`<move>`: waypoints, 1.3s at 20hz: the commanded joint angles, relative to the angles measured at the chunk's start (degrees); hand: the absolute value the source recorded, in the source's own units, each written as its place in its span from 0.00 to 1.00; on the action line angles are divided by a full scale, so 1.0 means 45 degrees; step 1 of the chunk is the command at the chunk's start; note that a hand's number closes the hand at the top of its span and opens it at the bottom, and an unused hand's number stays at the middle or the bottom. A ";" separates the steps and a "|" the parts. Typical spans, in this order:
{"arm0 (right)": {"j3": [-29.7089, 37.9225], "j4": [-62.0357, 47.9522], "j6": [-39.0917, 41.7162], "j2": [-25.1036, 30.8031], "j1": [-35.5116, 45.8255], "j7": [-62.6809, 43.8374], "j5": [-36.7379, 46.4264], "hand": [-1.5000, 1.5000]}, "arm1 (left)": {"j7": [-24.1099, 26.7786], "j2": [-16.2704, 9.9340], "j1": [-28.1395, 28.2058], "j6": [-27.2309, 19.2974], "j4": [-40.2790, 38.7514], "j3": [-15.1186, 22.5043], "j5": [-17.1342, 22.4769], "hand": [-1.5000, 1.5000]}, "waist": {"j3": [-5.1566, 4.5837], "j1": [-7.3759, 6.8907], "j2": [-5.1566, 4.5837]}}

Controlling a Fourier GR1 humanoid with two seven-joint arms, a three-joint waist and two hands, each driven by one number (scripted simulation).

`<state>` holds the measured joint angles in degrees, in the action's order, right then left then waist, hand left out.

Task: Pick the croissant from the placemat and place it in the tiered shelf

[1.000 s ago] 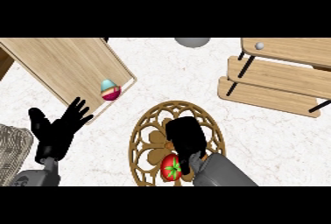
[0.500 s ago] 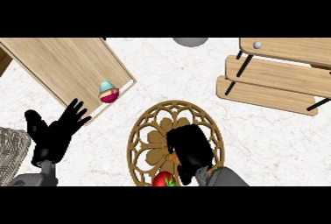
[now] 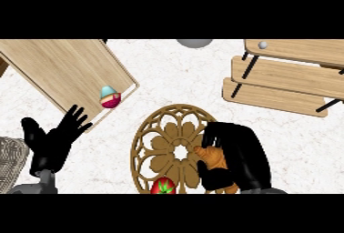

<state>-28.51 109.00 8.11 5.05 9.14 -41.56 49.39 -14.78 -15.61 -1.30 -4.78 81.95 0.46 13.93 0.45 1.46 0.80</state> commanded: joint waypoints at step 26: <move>1.0963 0.1241 0.6456 0.3002 1.0268 -0.4535 -0.3492 1.00 | -0.0280 0.0163 -0.0107 0.0356 -0.0830 -0.0105 -0.0167 0.50 | -0.0118 -0.0212 -0.0128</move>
<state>14.90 121.13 31.42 13.86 49.23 -56.28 37.92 -14.92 -15.34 -2.44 -3.15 81.02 -0.36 13.60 0.28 0.56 0.65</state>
